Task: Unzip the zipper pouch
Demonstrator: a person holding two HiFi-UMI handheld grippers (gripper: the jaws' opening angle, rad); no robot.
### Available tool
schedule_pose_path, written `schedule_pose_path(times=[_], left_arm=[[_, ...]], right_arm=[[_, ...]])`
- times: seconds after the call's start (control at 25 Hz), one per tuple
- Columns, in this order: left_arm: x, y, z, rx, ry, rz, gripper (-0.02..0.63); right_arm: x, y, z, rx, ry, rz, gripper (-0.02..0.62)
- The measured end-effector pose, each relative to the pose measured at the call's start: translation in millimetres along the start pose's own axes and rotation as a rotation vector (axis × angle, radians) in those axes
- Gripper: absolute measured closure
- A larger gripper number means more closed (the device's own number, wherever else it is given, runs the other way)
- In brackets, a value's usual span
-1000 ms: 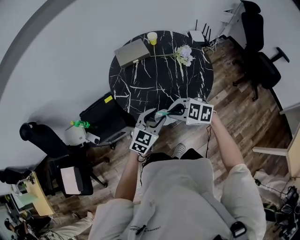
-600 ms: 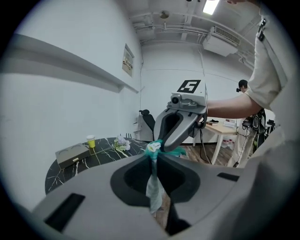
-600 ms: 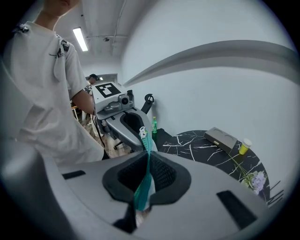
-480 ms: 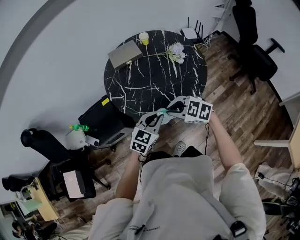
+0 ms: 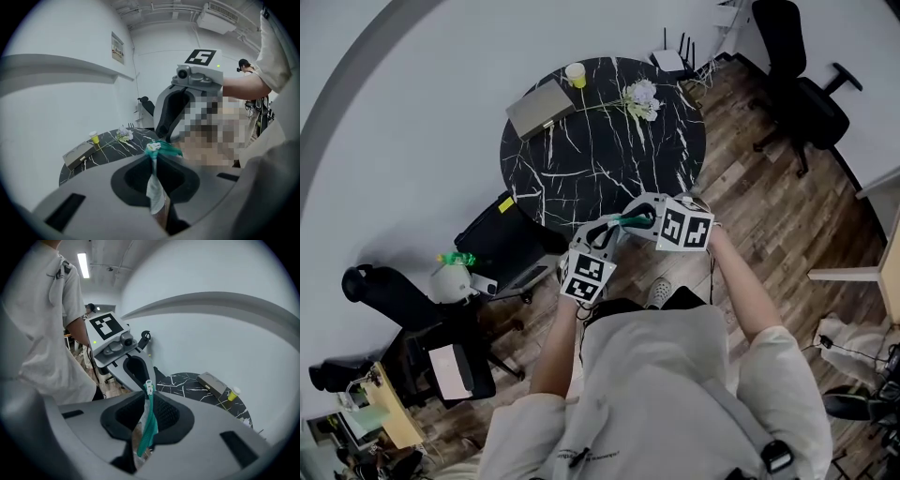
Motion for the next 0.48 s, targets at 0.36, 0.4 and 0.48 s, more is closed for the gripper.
schedule_pose_path(times=[0.36, 0.4, 0.48], left_arm=[[2, -13, 4, 0.040, 0.063, 0.032, 0.566], [3, -14, 3, 0.047, 0.077, 0.050, 0.567], [6, -17, 3, 0.063, 0.113, 0.101, 0.568]], right_arm=[[-11, 8, 19, -0.043, 0.047, -0.082, 0.514], [-10, 10, 20, -0.053, 0.066, -0.097, 0.512], [-8, 13, 22, -0.076, 0.112, -0.134, 0.514]])
Point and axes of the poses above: the fingertips, and each gripper's own axes: z forward along the fingers, y to its left, x out of its underside, the point moved 5 cm from there along -z, backward along the fingers, and after that the axes turned 13 degrees about -y, right-handed, at the moved point
